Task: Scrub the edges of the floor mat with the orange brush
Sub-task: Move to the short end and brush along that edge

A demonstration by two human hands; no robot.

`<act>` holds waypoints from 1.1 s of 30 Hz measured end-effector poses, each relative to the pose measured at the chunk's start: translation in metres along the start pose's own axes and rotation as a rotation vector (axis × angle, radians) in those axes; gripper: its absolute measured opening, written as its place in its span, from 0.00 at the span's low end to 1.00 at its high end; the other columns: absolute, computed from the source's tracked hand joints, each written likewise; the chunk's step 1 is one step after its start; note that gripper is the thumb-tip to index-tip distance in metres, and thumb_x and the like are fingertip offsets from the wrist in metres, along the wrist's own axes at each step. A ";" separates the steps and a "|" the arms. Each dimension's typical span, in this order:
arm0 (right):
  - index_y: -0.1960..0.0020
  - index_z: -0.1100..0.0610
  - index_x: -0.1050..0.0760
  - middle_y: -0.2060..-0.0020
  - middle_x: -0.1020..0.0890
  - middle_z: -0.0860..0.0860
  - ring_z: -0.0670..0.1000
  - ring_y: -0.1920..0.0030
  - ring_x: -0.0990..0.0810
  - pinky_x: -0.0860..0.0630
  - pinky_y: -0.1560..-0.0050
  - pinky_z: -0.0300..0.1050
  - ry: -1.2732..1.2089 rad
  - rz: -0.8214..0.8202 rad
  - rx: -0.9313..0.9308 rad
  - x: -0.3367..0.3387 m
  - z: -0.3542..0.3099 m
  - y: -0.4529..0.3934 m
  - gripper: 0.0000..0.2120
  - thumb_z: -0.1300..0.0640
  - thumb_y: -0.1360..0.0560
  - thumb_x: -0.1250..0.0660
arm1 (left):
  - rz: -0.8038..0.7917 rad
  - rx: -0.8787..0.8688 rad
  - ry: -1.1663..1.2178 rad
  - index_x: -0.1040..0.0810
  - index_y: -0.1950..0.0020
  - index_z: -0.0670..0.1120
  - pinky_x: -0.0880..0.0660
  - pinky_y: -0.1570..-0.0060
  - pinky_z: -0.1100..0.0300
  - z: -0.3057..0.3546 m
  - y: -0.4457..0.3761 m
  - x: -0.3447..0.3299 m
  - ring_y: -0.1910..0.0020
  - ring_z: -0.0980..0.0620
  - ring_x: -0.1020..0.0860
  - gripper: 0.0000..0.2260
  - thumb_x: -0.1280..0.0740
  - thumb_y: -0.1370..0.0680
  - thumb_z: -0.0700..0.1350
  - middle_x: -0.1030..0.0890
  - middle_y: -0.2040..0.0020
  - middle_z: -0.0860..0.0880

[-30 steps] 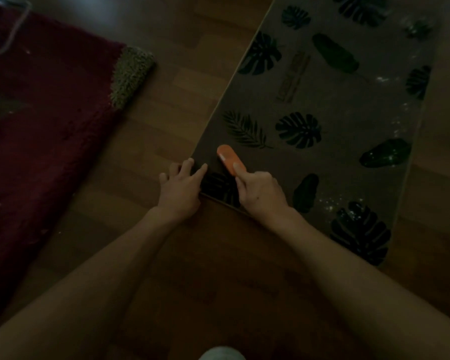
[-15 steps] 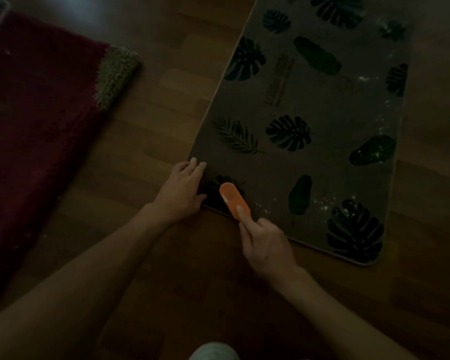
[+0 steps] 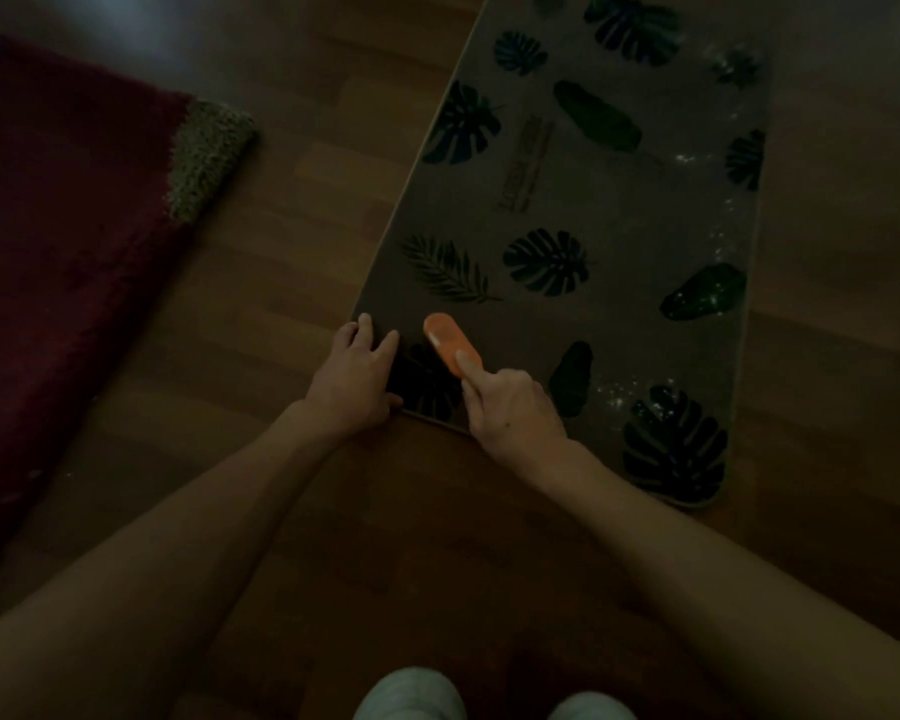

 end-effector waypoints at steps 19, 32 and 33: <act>0.21 0.46 0.41 0.50 0.20 0.60 0.60 0.53 0.20 0.22 0.52 0.53 0.047 0.001 -0.019 0.010 0.018 -0.009 0.23 0.50 0.16 0.47 | -0.040 -0.015 -0.004 0.53 0.19 0.58 0.43 0.26 0.42 0.007 0.000 -0.009 0.22 0.32 0.57 0.43 0.31 0.26 0.64 0.59 0.21 0.33; 0.19 0.43 0.48 0.56 0.27 0.53 0.53 0.60 0.24 0.26 0.60 0.50 -0.044 -0.010 -0.079 -0.026 0.049 0.114 0.25 0.48 0.15 0.48 | -0.016 0.109 0.000 0.50 0.19 0.53 0.44 0.26 0.38 0.028 0.005 -0.007 0.22 0.33 0.55 0.37 0.38 0.22 0.64 0.57 0.20 0.36; 0.19 0.43 0.48 0.56 0.27 0.53 0.53 0.60 0.24 0.26 0.60 0.49 -0.038 0.005 -0.084 -0.023 0.048 0.109 0.25 0.48 0.15 0.48 | 0.000 0.101 -0.030 0.50 0.19 0.51 0.44 0.27 0.36 0.035 0.005 -0.009 0.22 0.34 0.55 0.39 0.37 0.23 0.64 0.57 0.19 0.39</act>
Point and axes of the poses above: each hand's wrist, its own y-axis away from the middle knuckle, its own x-axis out of the back of the hand, z = x × y, the point moved 4 cm from there along -y, towards the middle knuckle
